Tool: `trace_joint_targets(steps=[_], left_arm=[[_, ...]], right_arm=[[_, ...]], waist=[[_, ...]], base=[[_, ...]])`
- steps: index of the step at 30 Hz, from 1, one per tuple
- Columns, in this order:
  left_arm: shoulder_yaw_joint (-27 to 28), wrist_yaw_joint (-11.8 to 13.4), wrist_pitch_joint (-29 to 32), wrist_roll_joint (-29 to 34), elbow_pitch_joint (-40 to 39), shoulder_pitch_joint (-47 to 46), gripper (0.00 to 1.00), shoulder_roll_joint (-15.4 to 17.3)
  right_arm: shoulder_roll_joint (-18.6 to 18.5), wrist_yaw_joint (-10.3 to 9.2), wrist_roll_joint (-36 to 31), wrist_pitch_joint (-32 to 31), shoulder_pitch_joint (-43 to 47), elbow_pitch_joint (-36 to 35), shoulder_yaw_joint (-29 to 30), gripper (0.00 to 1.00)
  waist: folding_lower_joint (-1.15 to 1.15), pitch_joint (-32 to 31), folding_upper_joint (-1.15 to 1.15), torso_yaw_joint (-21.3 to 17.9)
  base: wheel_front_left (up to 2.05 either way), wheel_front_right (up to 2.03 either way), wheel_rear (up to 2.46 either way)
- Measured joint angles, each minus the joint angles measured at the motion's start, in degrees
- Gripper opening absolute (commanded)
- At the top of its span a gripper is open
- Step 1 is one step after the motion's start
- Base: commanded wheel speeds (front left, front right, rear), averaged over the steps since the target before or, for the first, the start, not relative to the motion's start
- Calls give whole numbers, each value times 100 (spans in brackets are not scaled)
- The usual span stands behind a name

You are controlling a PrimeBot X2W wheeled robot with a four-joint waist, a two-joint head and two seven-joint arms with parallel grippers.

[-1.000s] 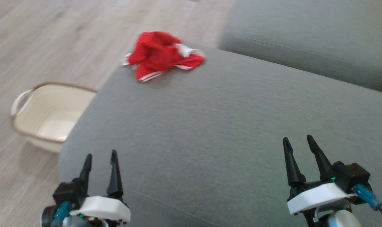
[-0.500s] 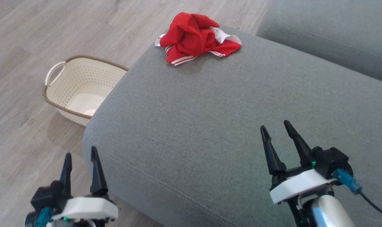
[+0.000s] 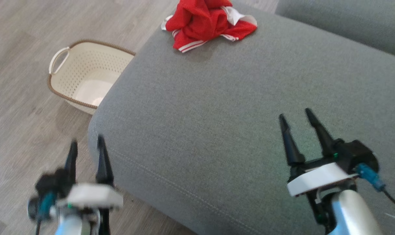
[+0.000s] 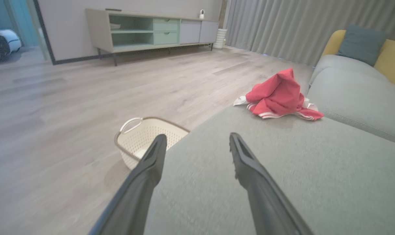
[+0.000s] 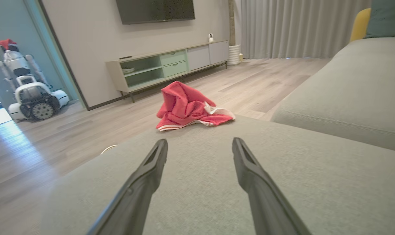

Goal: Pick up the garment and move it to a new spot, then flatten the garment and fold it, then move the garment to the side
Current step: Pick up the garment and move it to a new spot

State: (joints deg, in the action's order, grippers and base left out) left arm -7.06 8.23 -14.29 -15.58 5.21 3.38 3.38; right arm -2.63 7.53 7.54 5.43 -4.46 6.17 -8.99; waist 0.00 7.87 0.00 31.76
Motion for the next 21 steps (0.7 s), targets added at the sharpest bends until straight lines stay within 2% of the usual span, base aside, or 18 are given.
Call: trace_joint_targets(steps=[5,8,13,21], left_arm=[[-163,-352,33,202,576,-1476,100,249],[-167,-501,221,300,947,-2432,100,477],[-179,-773,630,348,1739,-3996,100,697],[-125,-875,1418,383,3352,-5848,100,1047]], right_arm=[[-2,1,-225,-118,-2,-386,344,100],[-2,1,-379,-219,-103,-612,357,100],[-8,1,-593,-360,-470,-971,403,100],[-13,1,-679,-400,-719,-1321,385,100]], waist=[[0,317,0,-26],[0,524,0,-210],[1,930,0,-658],[1,1618,0,-1564]], base=[[0,0,0],[0,0,0],[0,0,0],[0,0,0]])
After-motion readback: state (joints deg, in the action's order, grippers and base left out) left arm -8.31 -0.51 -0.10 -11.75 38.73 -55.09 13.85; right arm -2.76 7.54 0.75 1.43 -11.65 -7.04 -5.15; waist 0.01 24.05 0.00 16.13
